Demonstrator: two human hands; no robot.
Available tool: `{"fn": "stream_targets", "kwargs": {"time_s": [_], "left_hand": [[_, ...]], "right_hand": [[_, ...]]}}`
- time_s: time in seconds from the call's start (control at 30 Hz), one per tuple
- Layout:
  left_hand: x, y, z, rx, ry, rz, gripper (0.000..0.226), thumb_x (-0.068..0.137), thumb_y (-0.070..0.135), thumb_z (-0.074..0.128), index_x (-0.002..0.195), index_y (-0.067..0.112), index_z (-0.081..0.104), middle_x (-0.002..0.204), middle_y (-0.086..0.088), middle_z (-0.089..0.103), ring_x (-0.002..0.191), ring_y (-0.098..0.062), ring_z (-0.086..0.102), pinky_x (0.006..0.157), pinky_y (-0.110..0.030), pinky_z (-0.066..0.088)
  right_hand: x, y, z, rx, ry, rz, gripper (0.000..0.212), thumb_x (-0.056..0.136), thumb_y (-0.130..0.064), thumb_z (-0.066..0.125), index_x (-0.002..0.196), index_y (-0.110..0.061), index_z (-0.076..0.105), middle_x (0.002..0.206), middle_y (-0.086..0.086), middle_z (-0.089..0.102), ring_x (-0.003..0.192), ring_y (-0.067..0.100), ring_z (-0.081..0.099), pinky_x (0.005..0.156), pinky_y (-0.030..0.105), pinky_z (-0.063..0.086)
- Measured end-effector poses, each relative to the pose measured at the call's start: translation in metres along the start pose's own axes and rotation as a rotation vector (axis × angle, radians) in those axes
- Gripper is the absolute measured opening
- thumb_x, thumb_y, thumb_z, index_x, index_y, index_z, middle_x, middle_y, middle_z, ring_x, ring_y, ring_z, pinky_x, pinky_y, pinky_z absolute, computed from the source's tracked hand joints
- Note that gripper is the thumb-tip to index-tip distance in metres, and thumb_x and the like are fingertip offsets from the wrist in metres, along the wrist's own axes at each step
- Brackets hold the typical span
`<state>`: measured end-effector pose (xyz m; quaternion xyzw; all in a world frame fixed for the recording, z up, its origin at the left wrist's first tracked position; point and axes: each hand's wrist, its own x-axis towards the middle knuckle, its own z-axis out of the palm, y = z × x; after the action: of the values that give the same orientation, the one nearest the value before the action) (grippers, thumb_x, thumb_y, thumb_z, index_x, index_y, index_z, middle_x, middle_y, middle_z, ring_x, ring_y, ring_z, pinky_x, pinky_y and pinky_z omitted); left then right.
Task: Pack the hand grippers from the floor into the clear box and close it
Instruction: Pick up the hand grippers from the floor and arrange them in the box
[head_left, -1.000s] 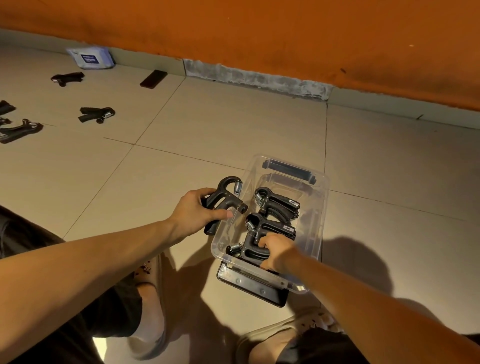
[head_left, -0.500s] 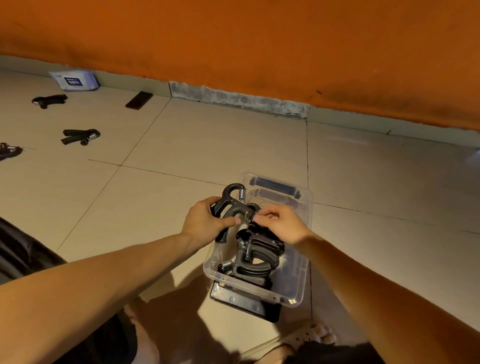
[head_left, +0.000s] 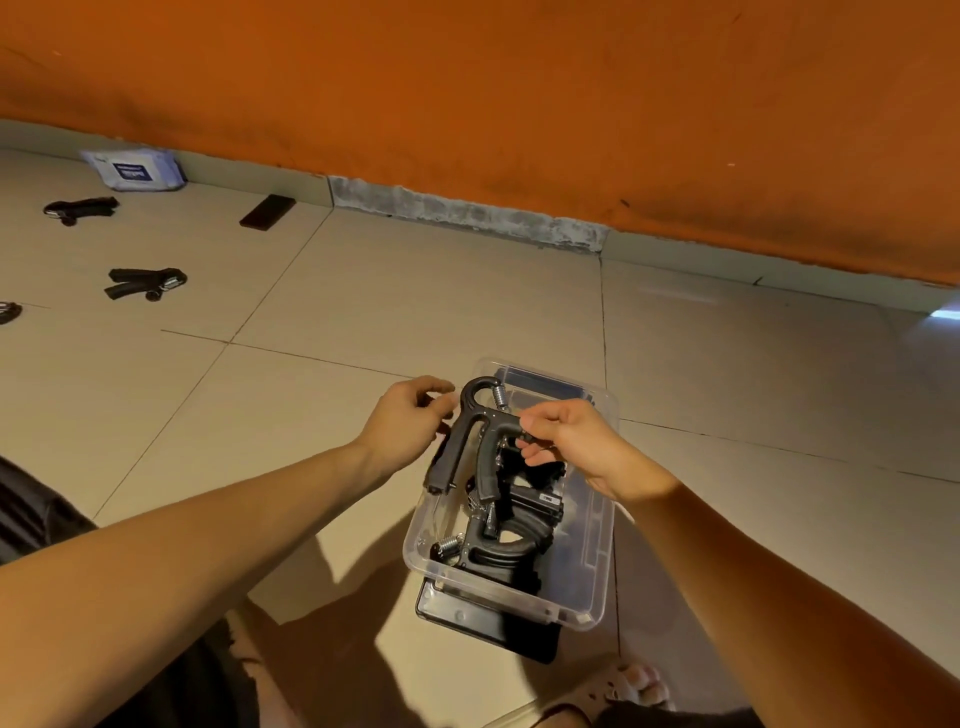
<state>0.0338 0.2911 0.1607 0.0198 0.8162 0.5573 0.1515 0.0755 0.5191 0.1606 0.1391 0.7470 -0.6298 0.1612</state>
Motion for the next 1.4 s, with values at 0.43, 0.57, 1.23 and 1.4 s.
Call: {"fn": "stream_targets", "kwargs": {"time_s": [0.43, 0.57, 1.23, 1.4], "left_hand": [[-0.008, 0.014, -0.009, 0.376, -0.142, 0.484, 0.056, 0.081, 0.021, 0.084, 0.133, 0.027, 0.066, 0.098, 0.005, 0.073, 0.086, -0.015, 0.067, 0.084, -0.037, 0.057], [-0.016, 0.017, -0.005, 0.499, -0.148, 0.641, 0.062, 0.083, 0.034, 0.083, 0.14, 0.03, 0.06, 0.105, 0.016, 0.069, 0.086, -0.005, 0.063, 0.077, -0.018, 0.051], [-0.008, 0.019, -0.02, 0.663, -0.092, 0.79, 0.045, 0.092, 0.05, 0.064, 0.128, 0.022, 0.07, 0.099, 0.006, 0.075, 0.083, -0.011, 0.066, 0.074, -0.032, 0.054], [-0.004, 0.021, -0.02, 0.724, -0.074, 0.781, 0.04, 0.097, 0.054, 0.054, 0.111, 0.021, 0.073, 0.089, 0.008, 0.072, 0.074, -0.012, 0.063, 0.066, -0.032, 0.05]], "right_hand": [[0.006, -0.008, -0.003, 0.172, 0.13, -0.032, 0.011, 0.104, -0.011, 0.053, 0.102, -0.005, 0.062, 0.082, 0.017, 0.063, 0.059, 0.016, 0.056, 0.05, 0.021, 0.052], [0.004, -0.007, -0.007, 0.168, 0.145, -0.048, 0.013, 0.101, -0.016, 0.059, 0.101, -0.004, 0.064, 0.079, 0.015, 0.064, 0.054, 0.013, 0.057, 0.047, 0.021, 0.05], [-0.009, -0.032, -0.018, -0.169, -0.178, -0.032, 0.077, 0.066, -0.051, 0.085, 0.134, -0.029, 0.055, 0.111, 0.006, 0.076, 0.101, 0.024, 0.074, 0.095, 0.04, 0.056], [-0.008, -0.034, -0.021, -0.079, -0.239, -0.042, 0.07, 0.072, -0.029, 0.088, 0.132, -0.029, 0.051, 0.114, 0.011, 0.075, 0.106, 0.029, 0.072, 0.104, 0.05, 0.051]]}}
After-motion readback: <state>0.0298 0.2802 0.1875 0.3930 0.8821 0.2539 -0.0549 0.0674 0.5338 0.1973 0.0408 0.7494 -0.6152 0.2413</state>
